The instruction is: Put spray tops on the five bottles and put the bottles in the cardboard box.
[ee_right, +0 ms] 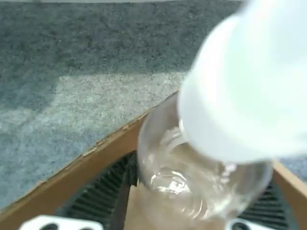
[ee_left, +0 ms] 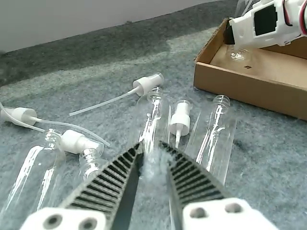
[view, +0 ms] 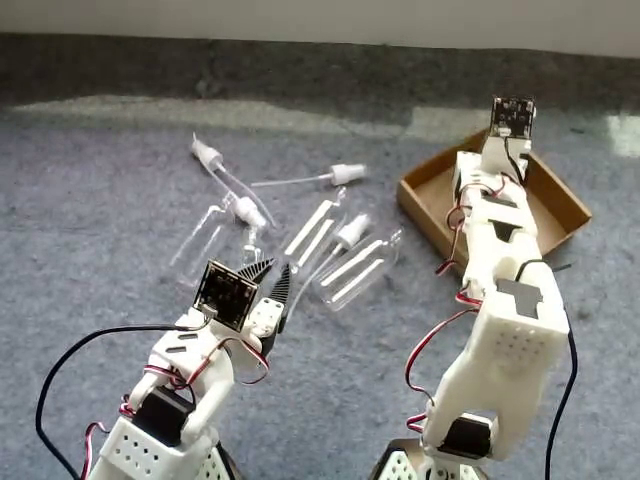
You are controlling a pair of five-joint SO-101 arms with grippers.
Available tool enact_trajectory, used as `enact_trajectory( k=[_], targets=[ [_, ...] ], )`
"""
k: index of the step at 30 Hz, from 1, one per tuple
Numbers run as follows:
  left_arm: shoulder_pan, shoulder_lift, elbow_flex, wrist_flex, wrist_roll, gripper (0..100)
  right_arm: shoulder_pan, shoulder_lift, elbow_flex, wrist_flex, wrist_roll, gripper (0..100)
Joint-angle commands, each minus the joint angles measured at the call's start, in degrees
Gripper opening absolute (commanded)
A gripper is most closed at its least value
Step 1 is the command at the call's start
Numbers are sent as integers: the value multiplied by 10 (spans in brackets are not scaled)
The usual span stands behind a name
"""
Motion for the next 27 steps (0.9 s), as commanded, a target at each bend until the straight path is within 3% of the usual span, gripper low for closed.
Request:
enact_trajectory(
  k=[1,8,27],
  targets=[
    [-7,0,13,-12,2,7,10,-17,-7,-13,7,289],
    [-7,1,13,-12,2,7,11,-18,-8,-5,7,351],
    [-7,1,13,-12,2,7,8,-130,-34,224,6,354]
  ],
)
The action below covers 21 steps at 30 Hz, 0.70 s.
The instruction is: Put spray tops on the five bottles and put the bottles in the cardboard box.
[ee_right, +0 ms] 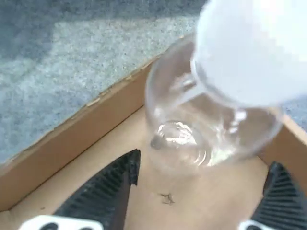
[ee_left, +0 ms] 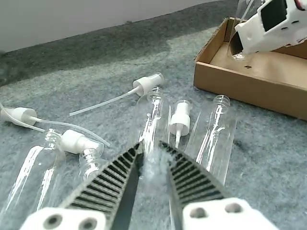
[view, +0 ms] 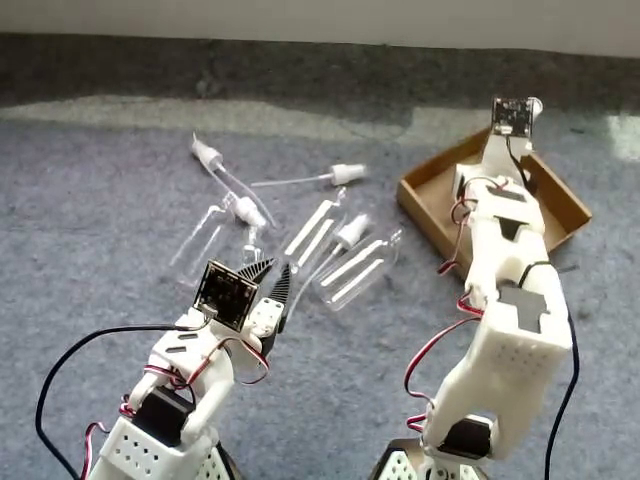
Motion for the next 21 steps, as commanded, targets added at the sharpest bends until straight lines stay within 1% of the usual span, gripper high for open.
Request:
enact_trajectory(
  k=[1,4,9,21],
  targets=[
    [-7,1,13,-12,2,7,3,-76,-33,42,6,354],
    [-7,1,13,-12,2,7,3,-109,-33,74,6,354],
    [-8,1,13,-12,1,7,1,-181,-33,160,6,354],
    [-9,-3,13,-12,1,7,-2,-412,-29,349,4,354]
  ],
)
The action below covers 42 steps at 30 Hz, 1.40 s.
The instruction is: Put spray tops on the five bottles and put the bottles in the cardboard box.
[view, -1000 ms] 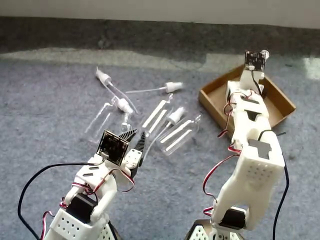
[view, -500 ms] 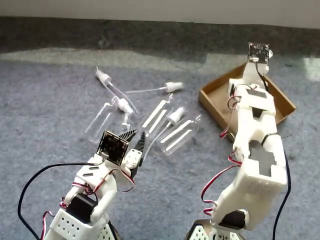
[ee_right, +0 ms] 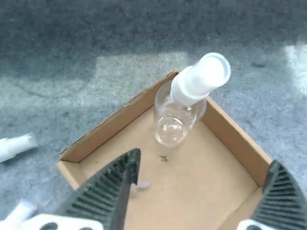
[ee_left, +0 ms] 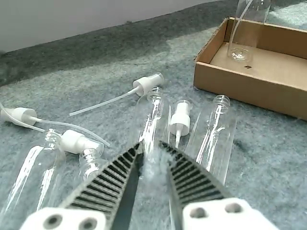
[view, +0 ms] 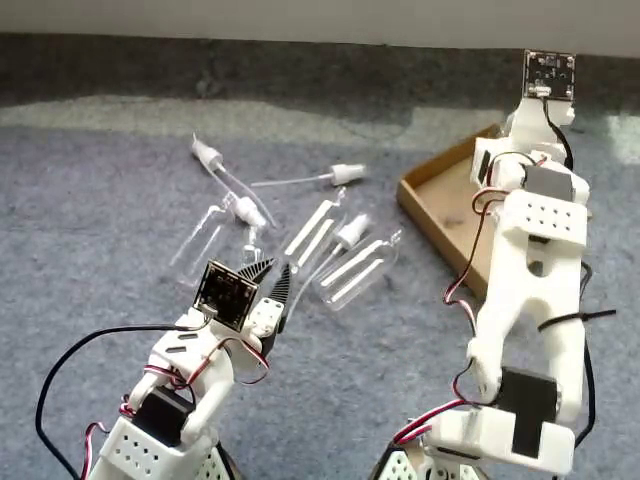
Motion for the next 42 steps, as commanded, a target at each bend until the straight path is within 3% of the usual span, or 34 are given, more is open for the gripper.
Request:
enact_trajectory(
  k=[1,10,15,20,24,37,42],
  targets=[
    [-9,-3,13,-12,1,7,-8,-106,-28,71,4,354],
    [-42,-4,10,-15,1,7,-127,-275,-28,291,-10,354],
    [-45,-4,10,-15,1,7,-191,-299,-22,327,-96,354],
    [-44,-4,11,-14,1,7,-253,-299,62,324,-123,354],
    [-44,-4,12,-14,1,7,-285,-300,150,247,-123,354],
    [-43,-4,12,-13,1,7,-327,-300,495,-194,-120,354],
    [-43,-4,12,-13,1,7,-328,-300,568,-264,-117,354]
  ],
)
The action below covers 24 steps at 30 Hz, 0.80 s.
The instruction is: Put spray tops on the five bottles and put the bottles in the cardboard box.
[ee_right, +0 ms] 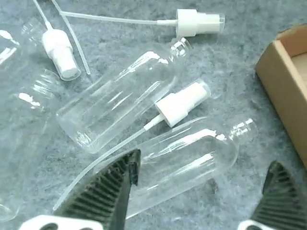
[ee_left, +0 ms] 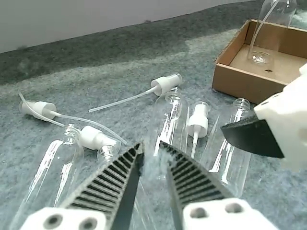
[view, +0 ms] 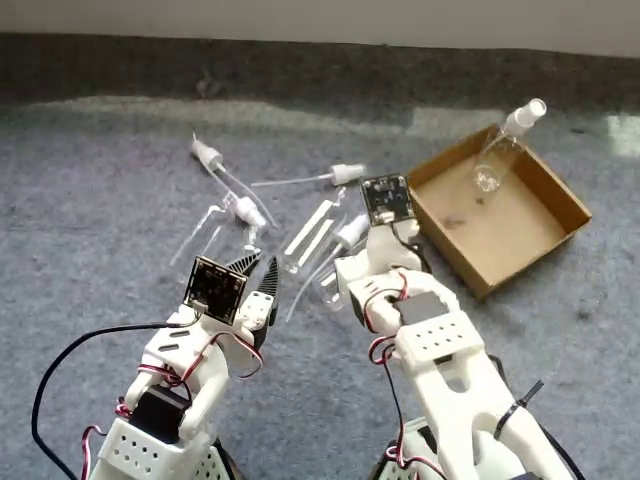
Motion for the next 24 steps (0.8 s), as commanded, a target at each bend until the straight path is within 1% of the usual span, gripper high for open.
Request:
enact_trajectory(
  k=[1,5,10,15,19,24],
  targets=[
    [-5,-4,12,-13,1,7,-7,-18,20,-44,11,354],
    [-5,-4,12,-13,1,7,-7,-19,33,-45,86,354],
    [-5,-4,12,-13,2,7,-5,-22,45,-43,127,354],
    [-5,-4,12,-13,2,7,-4,-23,72,-43,206,354],
    [-5,-3,12,-13,2,7,8,-23,86,-43,236,354],
    [-5,-3,12,-13,2,7,57,-24,86,-43,266,354]
  ],
)
